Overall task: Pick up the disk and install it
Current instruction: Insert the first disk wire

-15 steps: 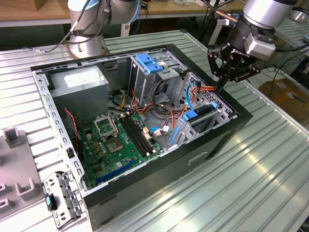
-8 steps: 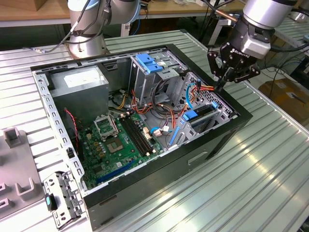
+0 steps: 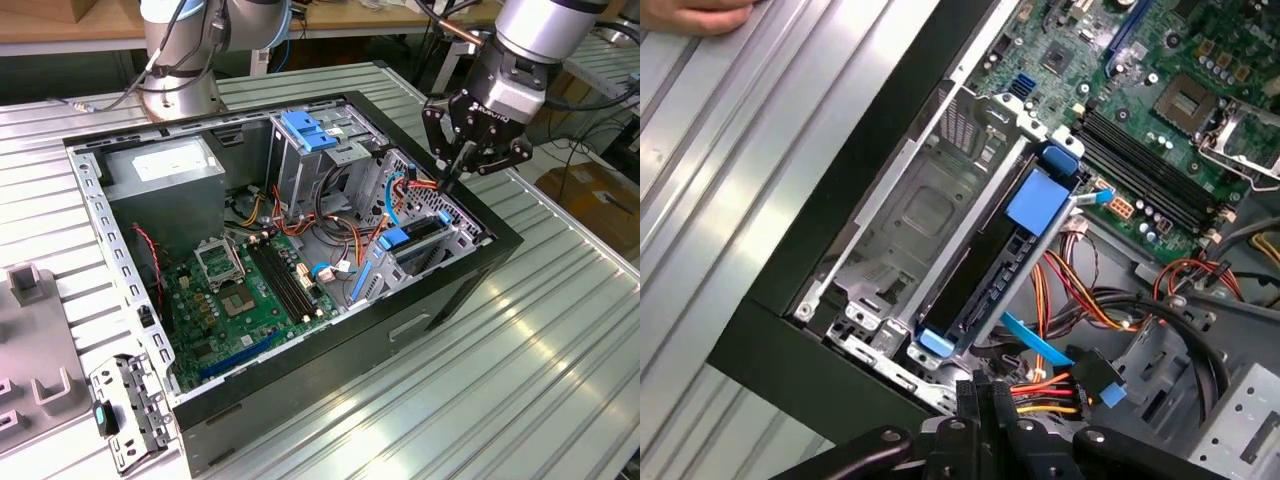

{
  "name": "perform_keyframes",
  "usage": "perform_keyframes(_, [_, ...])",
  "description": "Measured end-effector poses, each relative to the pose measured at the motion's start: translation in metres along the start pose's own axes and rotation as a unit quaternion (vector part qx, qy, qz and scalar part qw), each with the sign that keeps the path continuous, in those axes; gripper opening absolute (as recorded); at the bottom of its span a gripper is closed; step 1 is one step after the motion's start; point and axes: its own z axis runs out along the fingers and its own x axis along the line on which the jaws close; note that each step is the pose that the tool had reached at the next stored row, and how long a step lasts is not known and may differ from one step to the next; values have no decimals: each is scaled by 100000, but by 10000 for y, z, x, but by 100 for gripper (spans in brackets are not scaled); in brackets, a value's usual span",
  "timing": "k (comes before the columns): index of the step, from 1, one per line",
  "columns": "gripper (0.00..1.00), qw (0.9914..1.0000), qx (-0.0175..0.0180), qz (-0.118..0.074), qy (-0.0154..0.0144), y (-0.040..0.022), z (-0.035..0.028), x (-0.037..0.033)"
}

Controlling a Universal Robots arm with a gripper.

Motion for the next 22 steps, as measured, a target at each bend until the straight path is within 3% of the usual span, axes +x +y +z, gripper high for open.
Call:
perform_keyframes(4, [16,99938,37,3524,65,1,12,0])
perform_keyframes(7, [16,99798,69,6349,112,1,22,0])
perform_keyframes(8, [16,99702,82,7710,142,1,26,0])
perform_keyframes(9, [16,99541,102,9568,174,1,32,0])
perform_keyframes(11, [16,99361,120,11288,202,1,37,0])
perform_keyframes(12, [16,99206,134,12573,224,1,41,0])
perform_keyframes(13, [16,99113,143,13285,237,1,43,1])
perform_keyframes(18, [16,98433,194,17630,312,8,54,-3])
perform_keyframes(21, [16,98415,196,17729,299,46,57,-27])
perform_keyframes(22, [16,98315,201,18279,309,47,63,-27])
